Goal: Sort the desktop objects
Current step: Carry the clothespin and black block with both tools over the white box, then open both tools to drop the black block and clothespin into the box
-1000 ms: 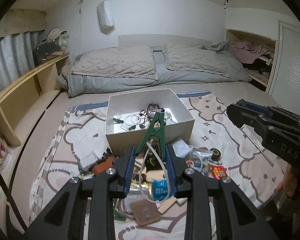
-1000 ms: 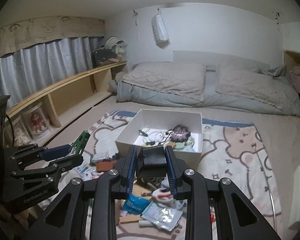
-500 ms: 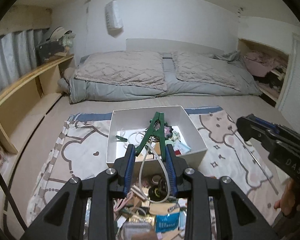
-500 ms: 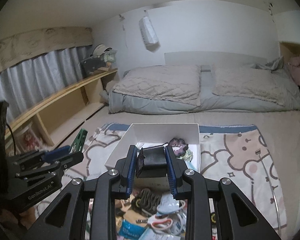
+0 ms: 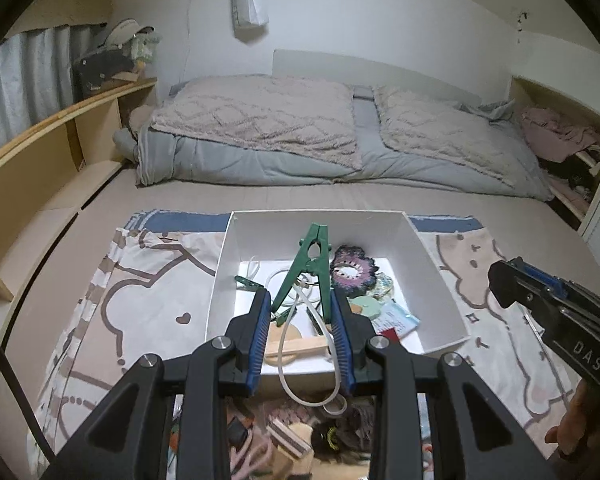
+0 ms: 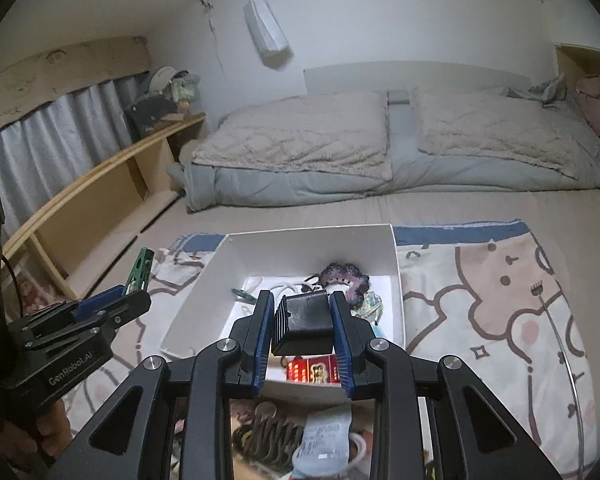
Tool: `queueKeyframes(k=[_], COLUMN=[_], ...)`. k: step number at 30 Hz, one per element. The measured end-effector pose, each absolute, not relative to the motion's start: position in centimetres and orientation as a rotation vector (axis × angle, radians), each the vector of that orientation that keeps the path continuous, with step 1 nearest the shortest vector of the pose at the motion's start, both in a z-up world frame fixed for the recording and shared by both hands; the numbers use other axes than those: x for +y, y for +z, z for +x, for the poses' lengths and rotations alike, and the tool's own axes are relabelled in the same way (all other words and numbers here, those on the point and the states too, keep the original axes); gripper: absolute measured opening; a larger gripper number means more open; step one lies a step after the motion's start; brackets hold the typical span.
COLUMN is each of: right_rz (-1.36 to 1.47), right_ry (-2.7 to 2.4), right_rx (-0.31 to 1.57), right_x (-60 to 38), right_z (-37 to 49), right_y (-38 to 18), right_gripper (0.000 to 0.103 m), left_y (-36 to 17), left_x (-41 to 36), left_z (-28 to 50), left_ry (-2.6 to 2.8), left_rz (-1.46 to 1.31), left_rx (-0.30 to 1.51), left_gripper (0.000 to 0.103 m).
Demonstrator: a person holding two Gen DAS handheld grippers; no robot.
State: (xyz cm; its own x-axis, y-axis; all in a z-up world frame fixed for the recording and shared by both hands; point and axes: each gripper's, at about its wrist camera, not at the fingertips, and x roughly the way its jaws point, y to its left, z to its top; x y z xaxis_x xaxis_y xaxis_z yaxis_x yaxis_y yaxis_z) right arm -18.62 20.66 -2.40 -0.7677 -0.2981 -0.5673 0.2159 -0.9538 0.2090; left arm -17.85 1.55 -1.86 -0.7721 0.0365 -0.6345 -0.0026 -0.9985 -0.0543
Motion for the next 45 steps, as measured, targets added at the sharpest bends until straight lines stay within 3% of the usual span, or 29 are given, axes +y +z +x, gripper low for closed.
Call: queueKeyframes(k=[19,25,39,40,42,45], right_rz=[1.162,1.219,1.304,1.297,1.29,1.272], right_ry=[-2.647,-2.664,-2.678,-2.684,-2.694,-2.682], right_rx=[-0.159,0.015,0.049,0.049,0.036,0.027], right_x=[19.4,18.8,19.8,19.9,20.0,19.7], right_z=[-28.1,-30.2,-32.4,-32.3,-32.2,-31.9], right_y=[-10.2,-12.1,-14.1,-14.0,-13.8,-13.5], right_gripper=[0.029,0.029,0.029,0.031,0.071,0.073], left_y=[-8.7,-10.1,-11.9,-12.0,-12.1,-12.3], left_x=[0.7,1.1,1.2,1.3,1.3,1.4], left_z=[-27.5,-28.8,-29.7,-29.7,-29.8,-29.8], left_ry=[2.91,2.885,2.844,2.841,2.835,2.834], left_rz=[-1.205,-1.237,-1.293,-1.297,-1.303,-1.31], left_rx=[-0.085,-0.081,-0.087,-0.088,-0.089,-0.082], left_gripper=[0.03,0.03,0.03,0.03,0.03,0.03])
